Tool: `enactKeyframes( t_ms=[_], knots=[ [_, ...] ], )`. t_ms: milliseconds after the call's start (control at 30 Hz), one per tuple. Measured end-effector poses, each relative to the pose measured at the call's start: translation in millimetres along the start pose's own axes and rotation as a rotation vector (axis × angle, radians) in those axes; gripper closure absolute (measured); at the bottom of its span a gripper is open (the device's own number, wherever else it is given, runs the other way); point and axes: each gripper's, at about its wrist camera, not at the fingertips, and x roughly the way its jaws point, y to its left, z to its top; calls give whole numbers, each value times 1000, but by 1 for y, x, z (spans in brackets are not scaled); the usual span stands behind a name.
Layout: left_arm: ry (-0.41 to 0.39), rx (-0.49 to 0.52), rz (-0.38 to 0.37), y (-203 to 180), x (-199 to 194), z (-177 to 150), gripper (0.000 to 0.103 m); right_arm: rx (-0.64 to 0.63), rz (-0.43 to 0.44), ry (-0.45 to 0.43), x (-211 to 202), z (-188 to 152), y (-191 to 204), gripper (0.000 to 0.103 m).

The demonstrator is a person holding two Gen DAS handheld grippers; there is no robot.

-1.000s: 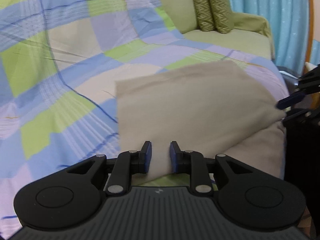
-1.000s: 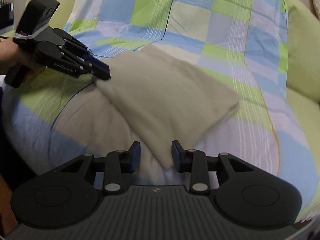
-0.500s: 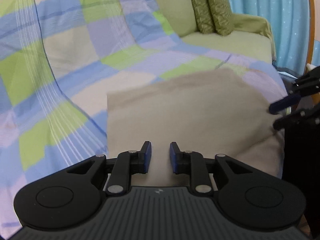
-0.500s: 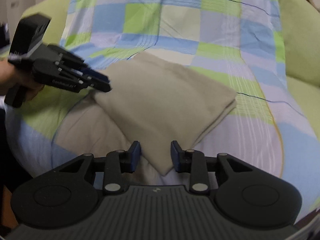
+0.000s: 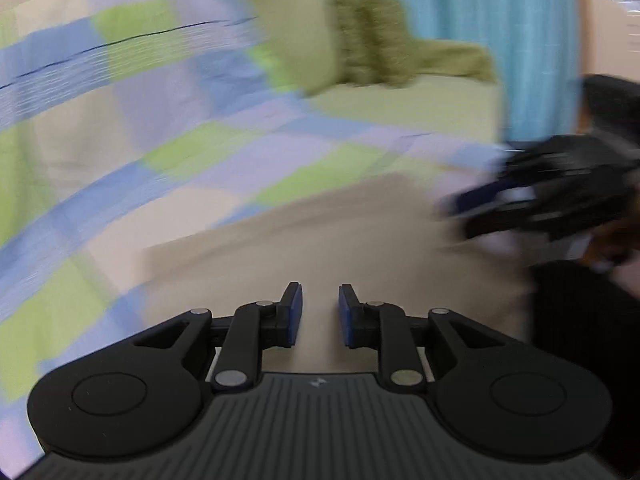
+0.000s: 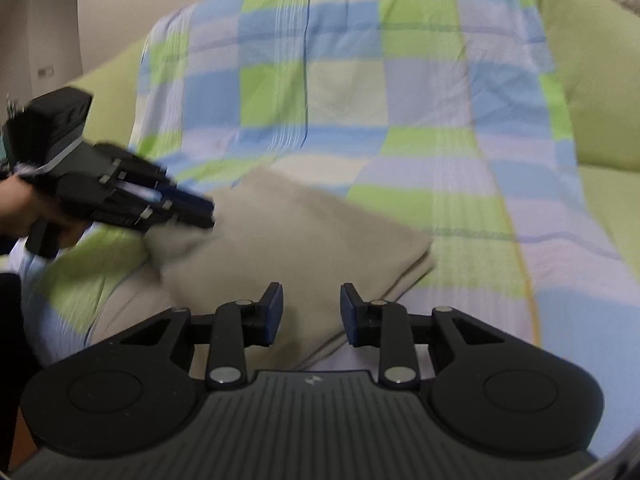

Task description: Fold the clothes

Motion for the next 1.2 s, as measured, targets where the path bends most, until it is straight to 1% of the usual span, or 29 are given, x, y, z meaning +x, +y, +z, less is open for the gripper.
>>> enactKeyframes(
  t_ms=[67,100,167,267,333,367,433,500,533,567,633,667,733,767,800,867,933,1100,1200],
  knots=[
    [34,54,-38,-22,12,1,77,-61,-1,36,11,-5,-3,79],
    [47,85,-35,-31,17,0,79,-57,0,33,11,-4,-7,80],
    [54,98,-30,-37,21,1,81,-50,1,26,11,-4,-15,81],
    [65,93,-31,-41,26,5,81,-33,-18,-35,11,7,-19,80],
    [74,122,-23,-46,30,5,80,-30,-15,-64,14,12,-22,79],
    [74,135,-17,-48,31,4,80,-53,-16,-43,22,11,-25,79],
    [74,131,-11,-48,30,2,80,-59,-41,-7,33,7,-33,80],
    [71,115,-7,-47,29,2,80,47,-49,-14,33,5,-51,80],
    [67,105,-4,-46,28,3,80,63,-68,-31,31,9,-50,78],
    [57,96,0,-45,28,4,79,79,-87,-48,29,12,-49,78],
    [45,81,3,-46,29,7,78,88,-58,-101,26,20,-47,78],
    [48,81,4,-47,31,9,77,76,-57,-94,28,22,-45,78],
    [52,88,9,-48,33,9,77,37,-67,-50,39,24,-42,78],
    [54,93,14,-48,32,9,77,34,-88,15,51,23,-44,78],
    [56,95,19,-49,31,8,77,48,-103,39,56,21,-46,77],
    [59,91,23,-48,28,7,76,86,-119,47,58,22,-52,76],
    [60,89,36,-46,25,4,72,95,-128,56,58,23,-53,74],
    [61,70,113,-30,12,2,70,42,-163,75,56,21,-46,72],
    [79,45,159,-16,4,-3,70,15,-182,81,54,22,-45,68]
  ],
)
